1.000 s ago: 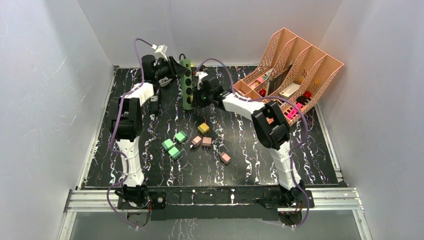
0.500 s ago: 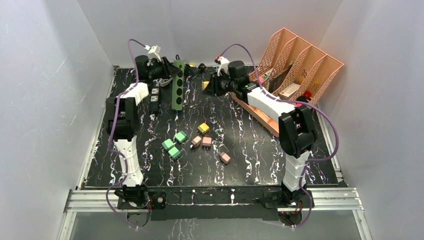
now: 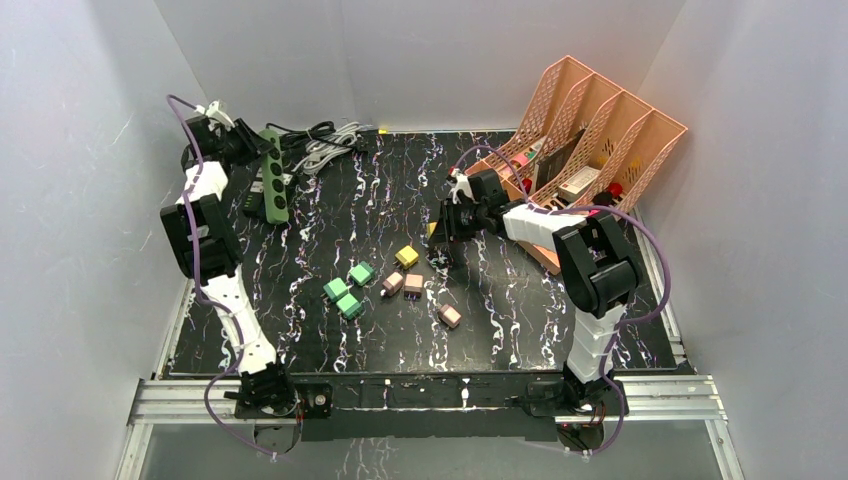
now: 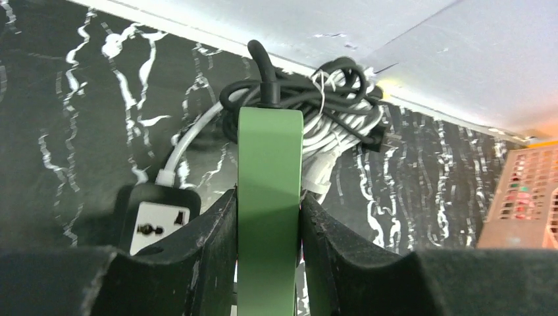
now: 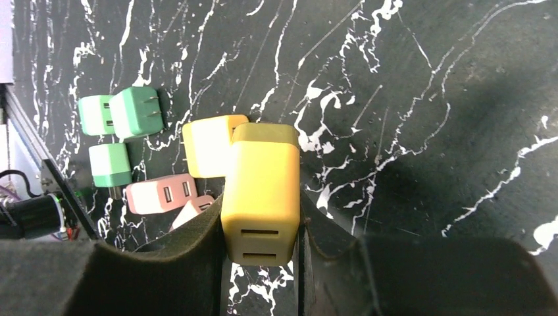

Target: Pull the plug off the socket

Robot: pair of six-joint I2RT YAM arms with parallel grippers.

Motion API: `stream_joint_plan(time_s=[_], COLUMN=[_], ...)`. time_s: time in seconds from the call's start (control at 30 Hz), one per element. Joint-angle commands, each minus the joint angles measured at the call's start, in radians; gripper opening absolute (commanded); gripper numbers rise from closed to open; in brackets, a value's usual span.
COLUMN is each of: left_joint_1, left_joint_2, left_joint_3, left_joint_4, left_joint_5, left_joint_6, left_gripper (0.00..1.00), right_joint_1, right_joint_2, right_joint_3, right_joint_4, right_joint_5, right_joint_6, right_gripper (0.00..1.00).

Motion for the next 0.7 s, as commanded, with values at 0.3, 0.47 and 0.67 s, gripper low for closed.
stream_joint_plan(time_s=[0.3,0.47,0.67], left_joint_1=[-0.01,-0.051,-0.09], left_joint_2=[0.029,0.118,0.185], left_joint_3=[0.108,0.137,0.186], left_joint_4=[-0.19,-0.285,-0.438], left_joint_5=[0.456,0.611,0.473], left_joint_6=[0.177,0.279,0.361], left_gripper=[0.0,0.0,0.01], right_joint_1=[0.002,0.019,0.074], right_joint_2=[0.042,0.068,0.105], right_joint_3=[0.021,0.021,0.066], right_joint_4=[0.105,0.12,0.036], right_joint_5=[-0.113,-0.123,-0.066], right_joint_6=[0.073,0.095,0.047], right_gripper=[0.24,0.3,0.56])
